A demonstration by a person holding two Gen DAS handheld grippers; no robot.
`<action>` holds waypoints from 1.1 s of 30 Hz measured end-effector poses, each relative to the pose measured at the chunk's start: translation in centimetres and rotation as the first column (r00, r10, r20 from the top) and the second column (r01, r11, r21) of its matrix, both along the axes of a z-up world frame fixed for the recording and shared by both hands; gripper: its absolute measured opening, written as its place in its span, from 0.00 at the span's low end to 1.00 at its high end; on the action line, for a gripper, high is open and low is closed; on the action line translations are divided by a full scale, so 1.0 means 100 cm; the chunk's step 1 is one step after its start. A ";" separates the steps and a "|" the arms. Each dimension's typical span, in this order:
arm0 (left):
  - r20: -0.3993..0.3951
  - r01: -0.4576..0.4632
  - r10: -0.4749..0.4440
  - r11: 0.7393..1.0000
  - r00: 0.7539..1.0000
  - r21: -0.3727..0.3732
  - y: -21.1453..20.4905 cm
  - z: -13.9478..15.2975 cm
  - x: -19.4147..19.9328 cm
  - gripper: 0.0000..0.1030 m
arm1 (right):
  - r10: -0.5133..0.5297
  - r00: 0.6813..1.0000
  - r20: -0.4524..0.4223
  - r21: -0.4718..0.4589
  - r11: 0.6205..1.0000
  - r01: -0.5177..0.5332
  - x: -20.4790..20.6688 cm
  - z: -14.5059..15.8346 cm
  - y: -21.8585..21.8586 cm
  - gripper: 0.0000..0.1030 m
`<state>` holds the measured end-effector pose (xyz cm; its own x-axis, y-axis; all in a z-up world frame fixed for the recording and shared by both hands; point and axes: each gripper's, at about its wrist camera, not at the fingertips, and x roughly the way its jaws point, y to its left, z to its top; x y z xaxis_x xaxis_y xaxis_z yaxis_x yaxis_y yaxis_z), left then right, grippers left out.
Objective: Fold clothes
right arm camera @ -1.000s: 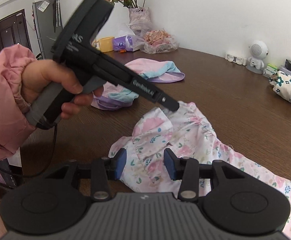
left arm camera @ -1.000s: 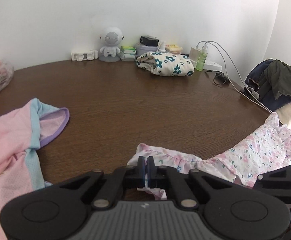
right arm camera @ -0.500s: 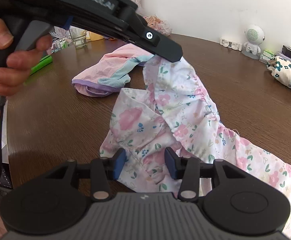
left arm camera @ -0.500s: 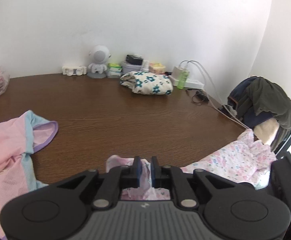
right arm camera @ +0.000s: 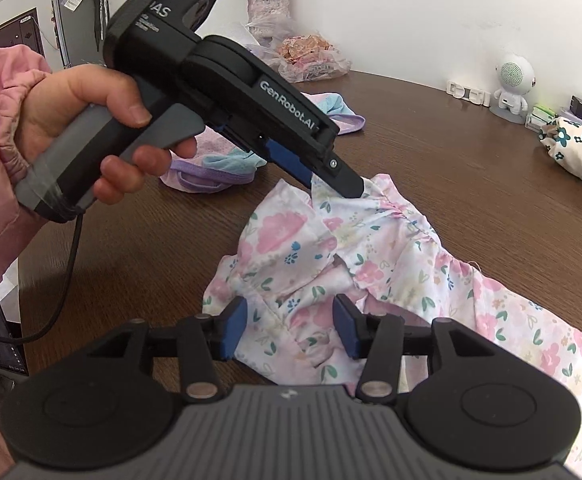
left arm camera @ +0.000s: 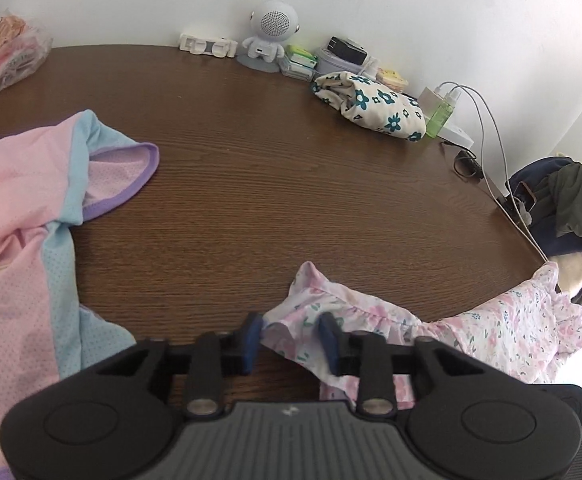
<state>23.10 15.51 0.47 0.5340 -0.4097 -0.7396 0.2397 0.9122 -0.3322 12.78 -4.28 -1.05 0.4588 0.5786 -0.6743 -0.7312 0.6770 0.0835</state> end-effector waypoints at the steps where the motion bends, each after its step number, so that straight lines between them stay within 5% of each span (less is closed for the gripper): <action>1: 0.015 0.008 -0.008 1.000 1.000 -0.003 -0.001 0.003 -0.001 0.01 | 0.001 1.000 -0.001 0.001 1.000 -0.001 0.000 0.000 0.000 0.47; 8: 0.148 0.079 -0.063 0.992 0.987 -0.101 -0.019 0.053 -0.027 0.01 | 0.002 1.000 0.000 -0.017 1.000 -0.002 0.001 0.000 0.004 0.47; 20: 0.104 -0.084 0.094 0.992 0.990 -0.093 -0.028 0.017 -0.090 0.02 | -0.023 0.999 -0.032 -0.042 0.999 0.022 0.007 0.006 0.007 0.48; 33: 0.087 -0.172 0.180 0.981 0.980 -0.090 -0.019 -0.020 -0.099 0.03 | -0.049 0.996 0.077 -0.015 0.999 0.050 -0.004 0.040 -0.021 0.46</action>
